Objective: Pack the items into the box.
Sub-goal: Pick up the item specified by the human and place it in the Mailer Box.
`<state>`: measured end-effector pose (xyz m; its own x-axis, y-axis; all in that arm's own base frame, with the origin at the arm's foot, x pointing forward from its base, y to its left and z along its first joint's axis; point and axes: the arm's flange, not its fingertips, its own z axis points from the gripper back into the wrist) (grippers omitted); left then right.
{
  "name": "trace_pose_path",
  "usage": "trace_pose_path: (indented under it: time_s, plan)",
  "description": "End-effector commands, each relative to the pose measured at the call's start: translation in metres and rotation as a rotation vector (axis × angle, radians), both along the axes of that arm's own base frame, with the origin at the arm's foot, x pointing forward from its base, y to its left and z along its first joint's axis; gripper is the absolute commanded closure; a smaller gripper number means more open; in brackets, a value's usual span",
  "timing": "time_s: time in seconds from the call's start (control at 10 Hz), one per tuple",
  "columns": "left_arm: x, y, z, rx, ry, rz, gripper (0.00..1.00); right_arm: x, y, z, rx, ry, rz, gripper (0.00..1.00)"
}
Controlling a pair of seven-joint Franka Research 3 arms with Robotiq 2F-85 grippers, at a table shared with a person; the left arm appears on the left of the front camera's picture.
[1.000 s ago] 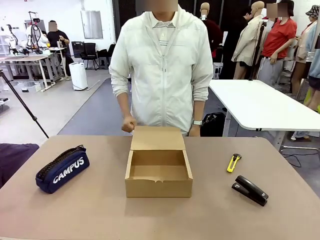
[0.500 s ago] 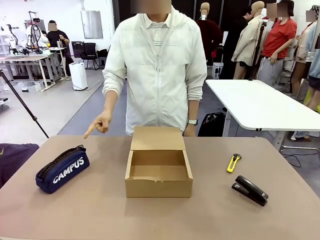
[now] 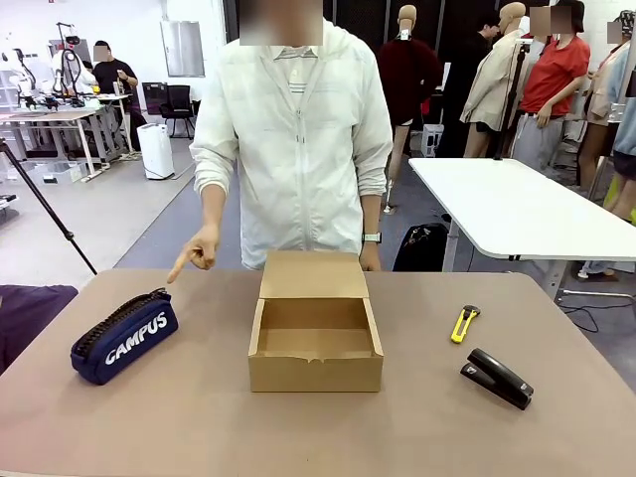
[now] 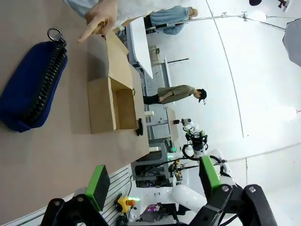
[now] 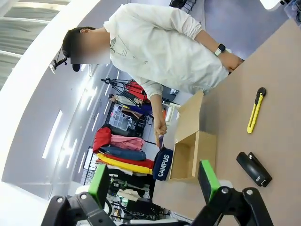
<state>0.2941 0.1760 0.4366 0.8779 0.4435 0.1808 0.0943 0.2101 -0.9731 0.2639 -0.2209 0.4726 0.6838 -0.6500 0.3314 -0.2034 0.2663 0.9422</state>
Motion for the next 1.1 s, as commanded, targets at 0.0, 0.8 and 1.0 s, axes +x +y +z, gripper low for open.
trace_pose_path:
  time_s: [0.0,0.8,1.0]
  plan:
    - [0.019,-0.009,0.016,0.158,0.056,-0.038,0.0,0.004,0.0,0.002,-0.006,-0.041,-0.007,0.0]
    - [0.175,-0.167,0.032,1.336,0.231,-0.288,0.0,0.004,0.0,0.002,-0.006,-0.041,-0.007,0.0]
    - [0.163,-0.185,0.026,1.065,0.258,-0.344,0.0,0.004,0.0,0.002,-0.006,-0.041,-0.007,0.0]
